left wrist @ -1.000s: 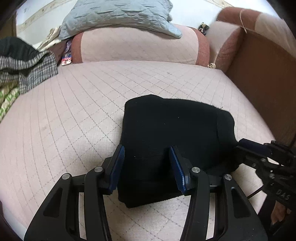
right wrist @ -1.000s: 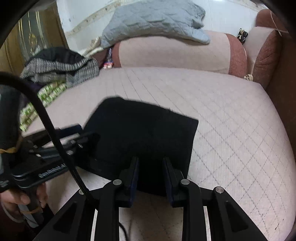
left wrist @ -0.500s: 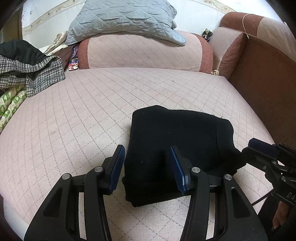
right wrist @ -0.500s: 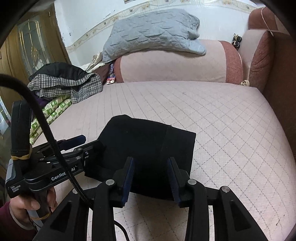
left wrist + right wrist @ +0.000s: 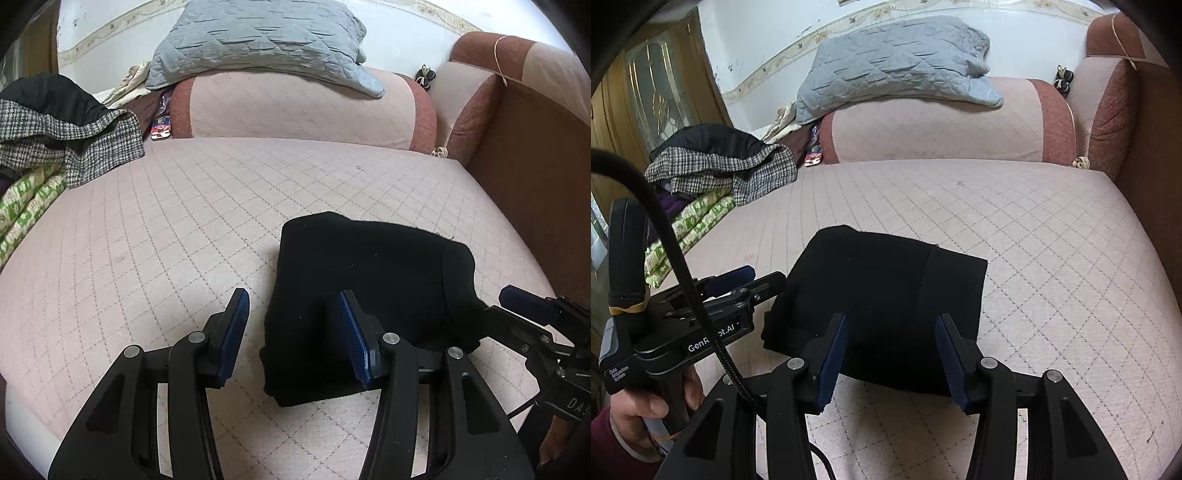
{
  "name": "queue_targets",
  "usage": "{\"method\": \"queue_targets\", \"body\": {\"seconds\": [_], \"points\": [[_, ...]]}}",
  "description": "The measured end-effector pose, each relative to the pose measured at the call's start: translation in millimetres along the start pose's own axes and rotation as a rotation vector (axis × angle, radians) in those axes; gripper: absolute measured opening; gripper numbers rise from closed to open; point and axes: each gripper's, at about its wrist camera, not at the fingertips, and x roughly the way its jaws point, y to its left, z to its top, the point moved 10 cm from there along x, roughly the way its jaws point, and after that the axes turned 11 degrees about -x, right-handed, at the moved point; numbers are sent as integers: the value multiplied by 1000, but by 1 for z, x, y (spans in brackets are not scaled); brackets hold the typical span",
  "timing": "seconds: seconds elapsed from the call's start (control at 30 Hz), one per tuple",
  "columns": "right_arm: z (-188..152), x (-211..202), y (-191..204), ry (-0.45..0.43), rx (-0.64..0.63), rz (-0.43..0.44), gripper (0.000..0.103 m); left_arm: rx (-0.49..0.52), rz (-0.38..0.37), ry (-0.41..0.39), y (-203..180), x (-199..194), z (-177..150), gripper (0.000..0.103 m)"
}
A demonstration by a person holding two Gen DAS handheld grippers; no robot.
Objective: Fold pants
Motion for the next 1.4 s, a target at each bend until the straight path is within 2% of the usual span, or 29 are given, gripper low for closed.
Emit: {"method": "queue_targets", "body": {"seconds": [0.7, 1.0, 1.2, 1.3, 1.33, 1.37, 1.4], "points": [[-9, 12, 0, 34, 29, -10, 47, -30, 29, 21, 10, 7, -7, 49], [-17, 25, -20, 65, 66, -17, 49, -99, -66, 78, 22, 15, -4, 49], [-11, 38, -36, 76, 77, -45, 51, -98, -115, 124, 18, 26, -1, 49], [-6, 47, -53, 69, 130, -57, 60, -65, -124, 133, 8, 32, 4, 50], [-4, 52, -58, 67, 153, -50, 60, -55, -120, 136, 6, 35, 6, 50], [-2, 57, -61, 67, 164, -34, 58, -43, -112, 133, 3, 39, 9, 50], [0, 63, -62, 61, 164, -13, 36, -31, -96, 126, 1, 45, 13, 50]]}}
